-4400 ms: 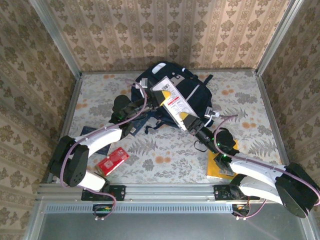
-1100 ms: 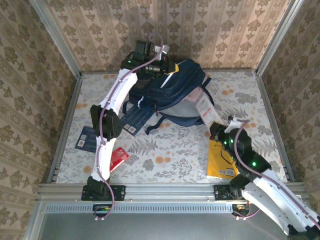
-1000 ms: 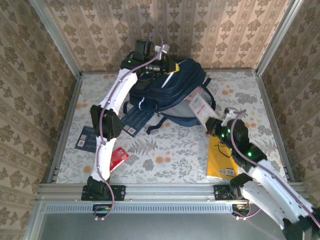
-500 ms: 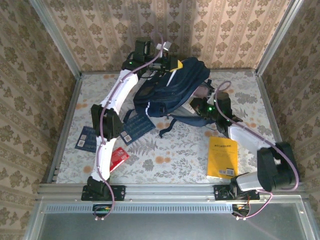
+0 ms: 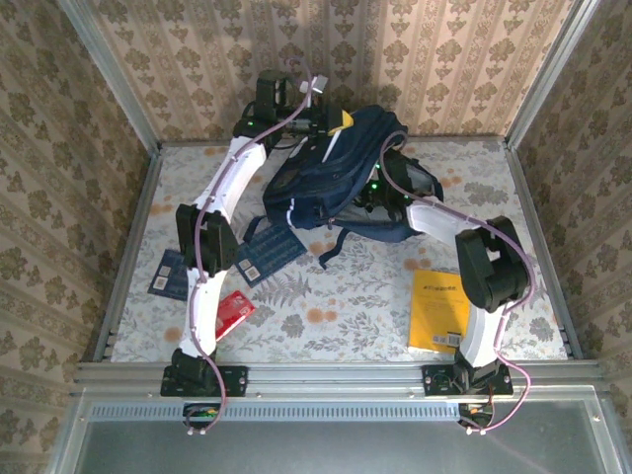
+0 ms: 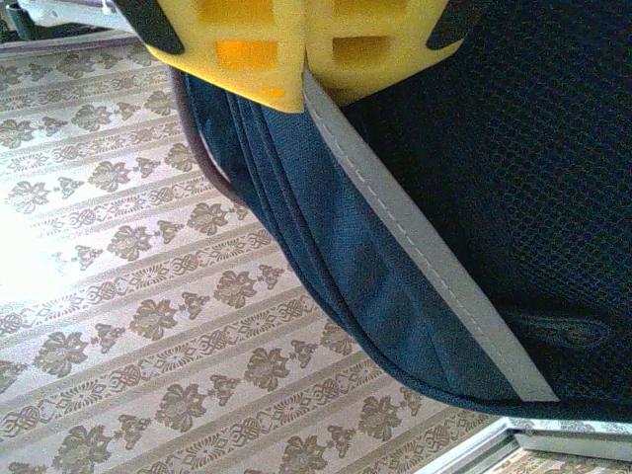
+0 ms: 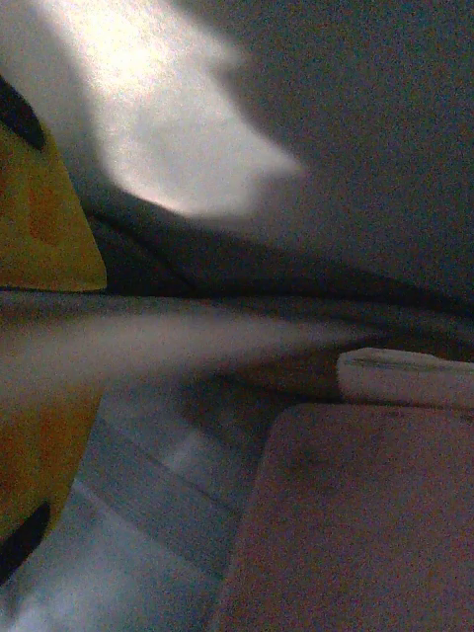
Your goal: Pack the student bag
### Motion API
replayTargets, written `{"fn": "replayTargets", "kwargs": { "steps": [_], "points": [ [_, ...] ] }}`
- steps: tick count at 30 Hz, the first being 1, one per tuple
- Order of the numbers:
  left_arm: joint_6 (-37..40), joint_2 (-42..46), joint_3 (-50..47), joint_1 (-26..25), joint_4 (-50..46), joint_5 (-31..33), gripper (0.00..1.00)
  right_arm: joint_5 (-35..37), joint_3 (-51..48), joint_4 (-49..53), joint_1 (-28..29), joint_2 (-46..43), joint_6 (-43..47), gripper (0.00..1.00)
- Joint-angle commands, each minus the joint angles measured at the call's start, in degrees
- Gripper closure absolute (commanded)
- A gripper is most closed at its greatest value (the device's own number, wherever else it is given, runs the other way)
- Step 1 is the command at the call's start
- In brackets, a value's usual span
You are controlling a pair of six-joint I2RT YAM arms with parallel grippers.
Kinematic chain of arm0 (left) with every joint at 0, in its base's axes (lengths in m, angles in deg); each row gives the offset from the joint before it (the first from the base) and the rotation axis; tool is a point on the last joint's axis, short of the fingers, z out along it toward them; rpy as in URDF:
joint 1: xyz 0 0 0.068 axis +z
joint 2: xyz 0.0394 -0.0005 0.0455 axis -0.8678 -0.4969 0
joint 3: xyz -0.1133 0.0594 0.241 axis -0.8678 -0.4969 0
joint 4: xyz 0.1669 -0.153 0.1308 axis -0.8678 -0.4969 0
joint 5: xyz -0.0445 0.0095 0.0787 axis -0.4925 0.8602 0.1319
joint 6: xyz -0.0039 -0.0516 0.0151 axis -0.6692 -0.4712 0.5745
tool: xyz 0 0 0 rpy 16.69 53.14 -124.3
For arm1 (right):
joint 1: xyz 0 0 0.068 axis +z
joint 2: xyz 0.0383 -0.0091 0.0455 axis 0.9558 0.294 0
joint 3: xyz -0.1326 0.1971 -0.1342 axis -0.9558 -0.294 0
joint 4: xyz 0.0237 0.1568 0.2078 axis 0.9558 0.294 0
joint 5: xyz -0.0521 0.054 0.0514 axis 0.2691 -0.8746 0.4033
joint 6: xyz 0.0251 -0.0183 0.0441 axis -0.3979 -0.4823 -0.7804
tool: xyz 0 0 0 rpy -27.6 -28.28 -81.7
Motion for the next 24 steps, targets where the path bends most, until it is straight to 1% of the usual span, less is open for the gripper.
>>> {"fn": "replayTargets", "kwargs": {
  "steps": [1, 3, 5, 6, 9, 12, 15, 22, 24],
  "points": [
    [-1.9, 2.1, 1.6, 0.4, 10.1, -3.4, 1.00, 3.9, 4.9, 2.8, 2.2, 3.6, 2.7, 0.56],
    [-2.2, 2.0, 1.5, 0.7, 10.5, -3.1, 1.00, 5.0, 6.0, 3.0, 2.7, 4.5, 3.6, 0.43],
    [-2.5, 2.0, 1.3, 1.0, 10.8, -2.9, 1.00, 5.4, 4.7, 1.4, 2.6, 3.5, 4.1, 0.32],
    [-2.5, 2.1, 1.2, 1.4, 10.9, -2.8, 1.00, 5.9, 3.4, 0.9, 2.5, 1.9, 4.6, 0.25],
    [-2.8, 2.3, 0.9, 2.3, 11.1, -2.6, 1.00, 8.5, -1.0, 0.0, 2.3, -4.4, 7.8, 0.12],
    [-4.2, 2.3, 1.3, 3.4, 12.8, -2.1, 1.00, 10.0, -4.6, 0.6, 1.5, -10.7, 10.5, 0.10],
    [-6.0, 2.3, 1.6, 5.0, 14.9, -0.7, 1.00, 11.7, -7.8, 1.8, 1.1, -16.4, 12.6, 0.06],
    [-12.9, 2.4, -0.5, 10.0, 22.7, 0.5, 1.00, 14.2, -10.2, 8.2, 0.6, -25.2, 19.9, 0.05],
    [-12.7, 2.4, -0.4, 11.1, 22.3, 0.5, 1.00, 16.1, -9.6, 11.5, 0.6, -26.8, 23.5, 0.06]
  ]
}}
